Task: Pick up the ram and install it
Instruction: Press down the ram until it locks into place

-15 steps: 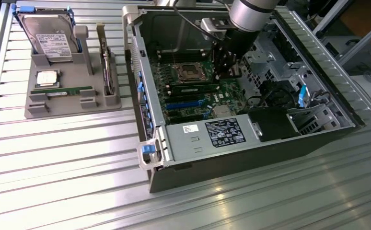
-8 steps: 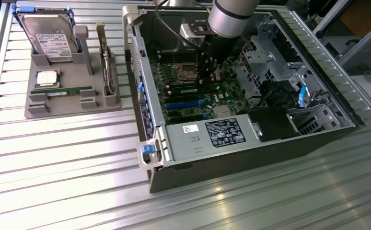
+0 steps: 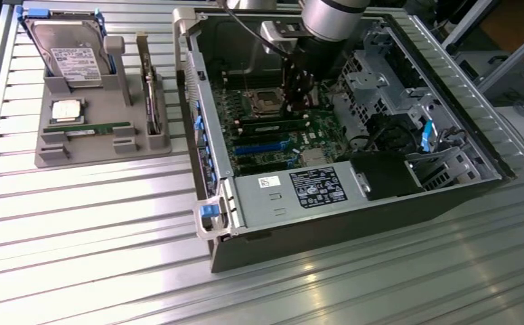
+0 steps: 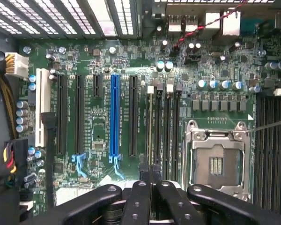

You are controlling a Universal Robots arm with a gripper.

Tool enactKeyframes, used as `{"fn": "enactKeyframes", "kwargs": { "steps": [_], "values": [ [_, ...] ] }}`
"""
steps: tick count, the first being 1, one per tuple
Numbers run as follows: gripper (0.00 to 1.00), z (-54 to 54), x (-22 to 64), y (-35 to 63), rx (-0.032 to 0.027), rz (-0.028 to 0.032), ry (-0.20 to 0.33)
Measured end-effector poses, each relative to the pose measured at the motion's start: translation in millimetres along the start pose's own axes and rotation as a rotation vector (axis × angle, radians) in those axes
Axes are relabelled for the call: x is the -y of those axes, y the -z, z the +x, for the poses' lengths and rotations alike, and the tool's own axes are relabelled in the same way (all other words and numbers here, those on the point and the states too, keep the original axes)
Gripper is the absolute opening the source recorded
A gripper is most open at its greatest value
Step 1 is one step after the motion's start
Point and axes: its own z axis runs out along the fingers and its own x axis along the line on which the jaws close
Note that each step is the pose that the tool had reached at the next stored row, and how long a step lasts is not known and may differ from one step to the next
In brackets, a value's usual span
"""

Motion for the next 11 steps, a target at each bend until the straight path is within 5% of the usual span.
{"fn": "enactKeyframes", "kwargs": {
  "steps": [2,7,11],
  "values": [
    [0.11,0.3,8.5,1.1,0.0007,-0.0001,0.0],
    [0.11,-0.8,-8.6,-1.3,0.0006,0.0001,0.0],
    [0.11,-1.3,-12.0,-15.8,0.0006,-0.0004,0.0]
  ]
}}
